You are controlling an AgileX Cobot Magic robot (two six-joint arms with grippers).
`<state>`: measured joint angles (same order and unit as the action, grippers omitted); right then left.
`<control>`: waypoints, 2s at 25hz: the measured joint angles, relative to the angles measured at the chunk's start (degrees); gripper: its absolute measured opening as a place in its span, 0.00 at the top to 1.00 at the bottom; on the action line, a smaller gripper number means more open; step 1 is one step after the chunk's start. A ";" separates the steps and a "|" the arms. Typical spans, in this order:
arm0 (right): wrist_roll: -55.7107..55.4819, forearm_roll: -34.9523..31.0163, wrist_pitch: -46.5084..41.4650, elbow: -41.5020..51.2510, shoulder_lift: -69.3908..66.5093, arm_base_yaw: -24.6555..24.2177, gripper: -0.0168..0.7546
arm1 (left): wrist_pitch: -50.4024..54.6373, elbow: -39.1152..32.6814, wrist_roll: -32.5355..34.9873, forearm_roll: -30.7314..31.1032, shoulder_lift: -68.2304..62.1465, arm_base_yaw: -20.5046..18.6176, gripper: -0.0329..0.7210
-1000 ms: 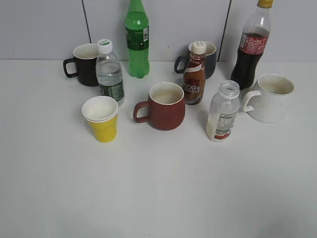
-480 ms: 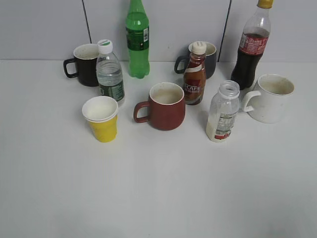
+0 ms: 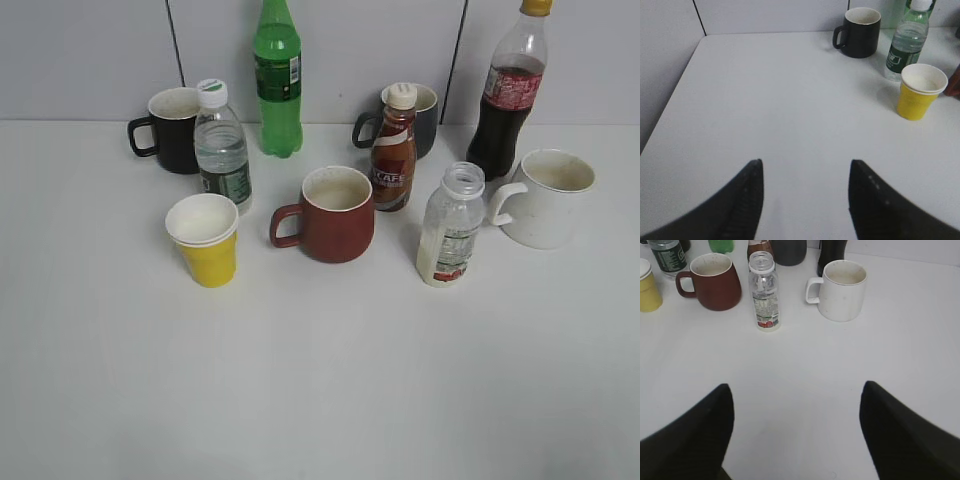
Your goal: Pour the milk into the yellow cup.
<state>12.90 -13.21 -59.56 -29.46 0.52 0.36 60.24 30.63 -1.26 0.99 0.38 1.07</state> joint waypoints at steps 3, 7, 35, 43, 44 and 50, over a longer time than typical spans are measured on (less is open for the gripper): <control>0.00 0.00 0.00 0.00 0.00 0.00 0.22 | 0.00 0.00 0.00 0.00 0.00 0.00 0.42; 0.00 0.00 0.00 0.00 0.00 0.00 0.22 | 0.00 0.00 0.00 0.00 0.00 0.00 0.45; -9.67 10.01 -0.04 0.04 0.00 -0.06 0.22 | 0.00 0.00 0.02 0.00 0.00 0.00 0.64; -9.71 8.55 -0.04 0.38 0.00 -0.06 0.22 | 0.00 0.00 0.02 0.00 0.00 0.00 0.64; -9.71 8.51 -0.04 0.38 0.00 -0.06 0.22 | 0.00 0.00 0.02 0.00 0.00 0.00 0.64; -9.84 8.51 -0.04 0.38 0.00 -0.06 0.22 | 0.00 0.00 0.02 0.00 0.00 0.00 0.64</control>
<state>3.06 -4.70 -59.60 -29.08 0.52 0.29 60.24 30.63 -1.24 0.99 0.38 1.07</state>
